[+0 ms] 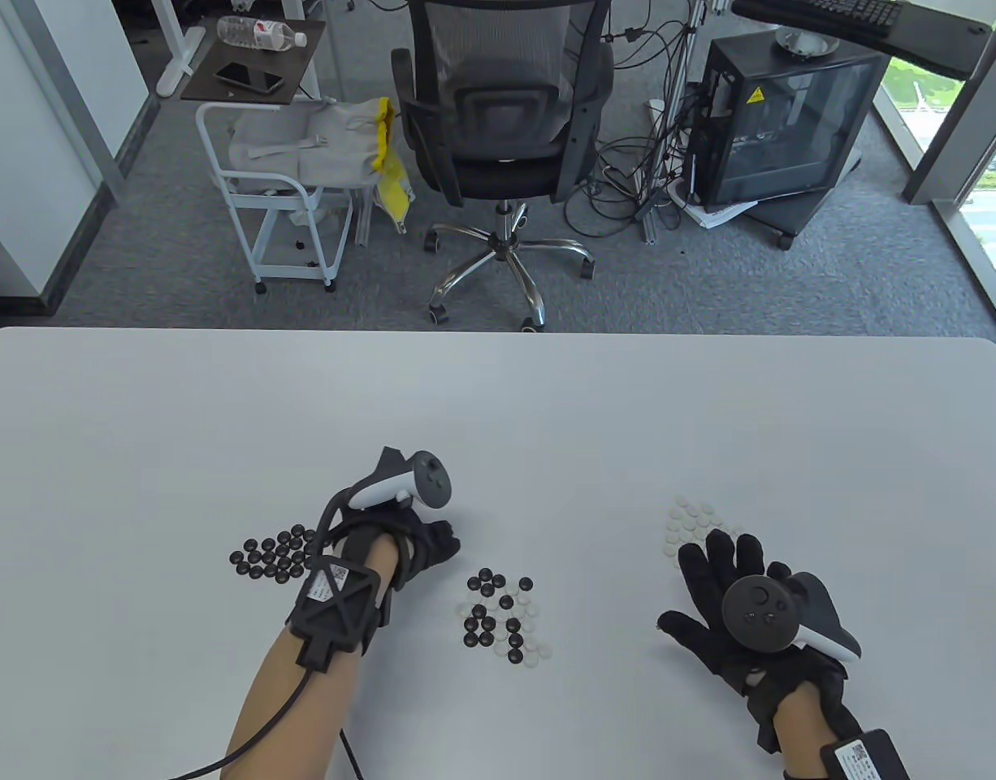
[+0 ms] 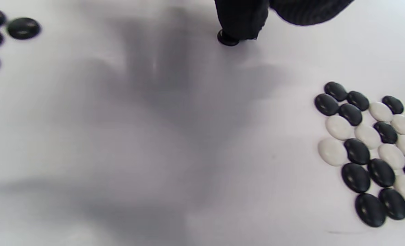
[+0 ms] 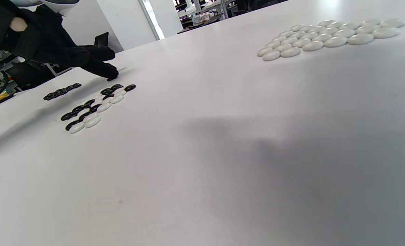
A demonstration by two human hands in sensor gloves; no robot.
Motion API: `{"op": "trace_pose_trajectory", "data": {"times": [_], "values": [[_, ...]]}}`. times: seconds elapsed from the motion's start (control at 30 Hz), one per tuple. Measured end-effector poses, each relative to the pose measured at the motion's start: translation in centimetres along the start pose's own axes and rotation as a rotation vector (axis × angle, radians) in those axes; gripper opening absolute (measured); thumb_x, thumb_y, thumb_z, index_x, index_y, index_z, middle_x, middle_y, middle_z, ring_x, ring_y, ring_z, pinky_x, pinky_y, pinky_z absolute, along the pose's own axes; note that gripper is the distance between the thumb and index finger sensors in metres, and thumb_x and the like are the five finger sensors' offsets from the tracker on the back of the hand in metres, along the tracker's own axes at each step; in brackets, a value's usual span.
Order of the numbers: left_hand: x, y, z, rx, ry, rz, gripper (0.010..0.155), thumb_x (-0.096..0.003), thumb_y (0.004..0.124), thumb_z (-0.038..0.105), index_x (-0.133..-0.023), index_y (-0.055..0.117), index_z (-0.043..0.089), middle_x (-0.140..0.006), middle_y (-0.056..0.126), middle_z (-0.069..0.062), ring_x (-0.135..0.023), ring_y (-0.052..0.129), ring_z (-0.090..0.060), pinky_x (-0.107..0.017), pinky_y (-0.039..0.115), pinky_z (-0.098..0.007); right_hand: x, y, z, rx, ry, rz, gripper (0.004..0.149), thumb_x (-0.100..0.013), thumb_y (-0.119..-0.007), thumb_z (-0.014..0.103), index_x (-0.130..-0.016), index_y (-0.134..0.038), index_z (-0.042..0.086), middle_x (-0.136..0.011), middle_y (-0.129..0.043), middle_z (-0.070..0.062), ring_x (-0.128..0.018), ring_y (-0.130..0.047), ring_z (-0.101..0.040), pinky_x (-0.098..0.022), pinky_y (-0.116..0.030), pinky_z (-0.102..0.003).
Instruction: Go stone sorting task
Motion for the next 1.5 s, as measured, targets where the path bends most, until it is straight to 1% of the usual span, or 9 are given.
{"op": "trace_pose_trajectory", "data": {"times": [0.27,0.47,0.6,0.77,0.83,1.0,1.1,1.27,1.5], "values": [[2.6,0.5,-6.5,0.010,-0.167,0.018,0.067,-0.0490,0.050,0.056,-0.112,0.062,0.035,-0.112,-0.011,-0.018,-0.093,-0.018,-0.052,-0.052,-0.001,-0.081,-0.2,-0.2,0.1,0.013,-0.005,0.012,0.086,-0.065,-0.053,0.051,-0.116,-0.016,-0.008,-0.107,0.001,-0.049,-0.088,0.007,-0.070,-0.052,-0.007,-0.089],[3.5,1.0,-8.4,0.019,-0.214,0.025,0.067,-0.0491,0.051,0.056,-0.112,0.061,0.035,-0.111,-0.012,-0.017,-0.092,-0.019,-0.051,-0.052,-0.002,-0.081,-0.2,-0.2,0.2,0.012,-0.008,0.018,0.087,-0.065,-0.053,0.051,-0.116,-0.016,-0.009,-0.107,0.001,-0.049,-0.088,0.007,-0.070,-0.052,-0.007,-0.089],[3.9,0.9,-8.4,0.017,-0.220,0.038,0.067,-0.0493,0.051,0.055,-0.113,0.061,0.034,-0.111,-0.014,-0.017,-0.092,-0.020,-0.051,-0.052,-0.002,-0.081,-0.2,-0.2,0.2,0.015,-0.006,0.017,0.086,-0.065,-0.053,0.051,-0.116,-0.016,-0.008,-0.107,0.001,-0.049,-0.088,0.007,-0.070,-0.052,-0.007,-0.089],[4.7,-0.2,-6.5,-0.011,-0.171,0.086,0.068,-0.0500,0.051,0.056,-0.114,0.058,0.033,-0.111,-0.014,-0.018,-0.092,-0.020,-0.052,-0.053,-0.001,-0.081,-0.2,-0.2,0.2,0.012,-0.006,0.014,0.086,-0.065,-0.053,0.051,-0.116,-0.016,-0.008,-0.107,0.001,-0.048,-0.088,0.007,-0.070,-0.053,-0.007,-0.089],[5.0,-0.6,-4.8,-0.027,-0.112,0.113,0.067,-0.0505,0.051,0.055,-0.114,0.059,0.033,-0.111,-0.014,-0.018,-0.092,-0.020,-0.052,-0.054,-0.001,-0.081,-0.2,-0.2,0.2,0.012,-0.006,0.013,0.087,-0.065,-0.053,0.051,-0.116,-0.016,-0.008,-0.107,0.001,-0.049,-0.088,0.007,-0.070,-0.053,-0.007,-0.089],[5.1,-0.6,-0.4,-0.099,0.008,0.109,0.067,-0.0507,0.051,0.055,-0.114,0.059,0.033,-0.112,-0.013,-0.019,-0.092,-0.019,-0.052,-0.054,0.001,-0.081,-0.2,-0.2,0.2,0.012,-0.003,0.013,0.087,-0.065,-0.053,0.051,-0.116,-0.016,-0.008,-0.107,0.001,-0.048,-0.088,0.007,-0.070,-0.053,-0.007,-0.090],[4.8,-0.1,2.8,-0.135,0.108,0.089,0.067,-0.0508,0.051,0.055,-0.114,0.059,0.032,-0.113,-0.011,-0.020,-0.092,-0.018,-0.053,-0.054,0.002,-0.082,-0.2,-0.2,0.2,0.012,-0.003,0.012,0.086,-0.065,-0.053,0.050,-0.116,-0.016,-0.009,-0.107,0.001,-0.049,-0.088,0.007,-0.070,-0.053,-0.007,-0.089],[3.6,1.3,6.5,-0.179,0.202,0.052,0.068,-0.0510,0.050,0.055,-0.115,0.055,0.031,-0.112,-0.011,-0.021,-0.092,-0.017,-0.053,-0.055,0.004,-0.082,-0.2,-0.2,0.2,0.012,-0.003,0.012,0.086,-0.065,-0.053,0.051,-0.116,-0.016,-0.008,-0.107,0.001,-0.049,-0.088,0.007,-0.070,-0.053,-0.007,-0.090],[1.0,3.4,8.2,-0.217,0.202,-0.017,0.068,-0.0512,0.049,0.054,-0.116,0.045,0.034,-0.111,-0.013,-0.022,-0.092,-0.018,-0.054,-0.055,0.003,-0.082,-0.2,-0.2,0.1,0.005,-0.001,0.007,0.086,-0.065,-0.054,0.050,-0.116,-0.016,-0.008,-0.107,0.001,-0.049,-0.088,0.007,-0.070,-0.053,-0.007,-0.090]]}}
Point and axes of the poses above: the tracker on the back of each hand, its own z axis roughly to the thumb side, its own x axis roughly from the fingertips to the wrist, y = z × x, the point moved 2 cm from there along -x, roughly from the wrist to the fingertips
